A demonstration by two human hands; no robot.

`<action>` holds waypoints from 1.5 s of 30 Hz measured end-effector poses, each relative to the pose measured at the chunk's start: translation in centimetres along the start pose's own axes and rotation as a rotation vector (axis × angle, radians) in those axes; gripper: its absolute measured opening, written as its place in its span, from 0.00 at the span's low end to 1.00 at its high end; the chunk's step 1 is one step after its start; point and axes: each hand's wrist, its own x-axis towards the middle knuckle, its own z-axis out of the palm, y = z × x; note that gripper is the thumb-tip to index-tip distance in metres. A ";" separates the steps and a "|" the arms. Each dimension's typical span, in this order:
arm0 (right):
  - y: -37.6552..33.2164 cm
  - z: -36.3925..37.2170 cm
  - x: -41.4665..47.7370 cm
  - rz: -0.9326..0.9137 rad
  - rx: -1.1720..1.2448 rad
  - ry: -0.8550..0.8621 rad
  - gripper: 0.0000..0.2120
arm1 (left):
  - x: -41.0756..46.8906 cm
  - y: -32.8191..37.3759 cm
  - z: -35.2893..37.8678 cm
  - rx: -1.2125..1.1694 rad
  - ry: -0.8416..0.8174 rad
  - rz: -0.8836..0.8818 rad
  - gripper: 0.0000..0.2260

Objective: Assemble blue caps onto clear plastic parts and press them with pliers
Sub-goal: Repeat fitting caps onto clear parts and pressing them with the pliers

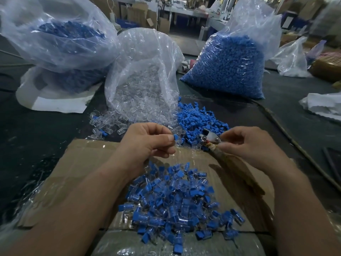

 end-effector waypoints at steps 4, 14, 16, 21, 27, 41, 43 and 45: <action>0.7 -0.1 0.1 0.138 -0.181 -0.154 0.28 | 0.1 -0.1 0.1 -0.006 0.003 -0.002 0.02; 1.0 0.5 0.6 0.281 -0.280 -0.228 0.34 | 0.1 -0.3 0.1 -0.011 -0.007 0.000 0.02; 0.7 0.4 0.5 0.279 -0.249 -0.204 0.25 | 0.2 -0.3 0.1 -0.010 -0.003 -0.001 0.03; -0.1 0.2 0.2 0.227 -0.257 -0.116 0.12 | 0.3 -0.4 0.1 -0.003 0.026 0.011 0.05; -0.5 -0.1 -0.2 0.055 -0.166 0.113 0.11 | 0.5 -0.5 0.0 -0.013 0.078 0.064 0.05; -2.7 3.0 -0.9 -0.298 -0.046 0.114 0.12 | 0.3 -0.7 0.1 0.075 0.179 0.306 0.07; -2.9 3.1 -1.0 -0.314 -0.048 0.095 0.11 | 0.2 -0.6 0.2 0.074 0.179 0.325 0.06; -3.1 3.3 -1.0 -0.334 -0.058 0.072 0.11 | 0.1 -0.5 0.3 0.085 0.173 0.346 0.06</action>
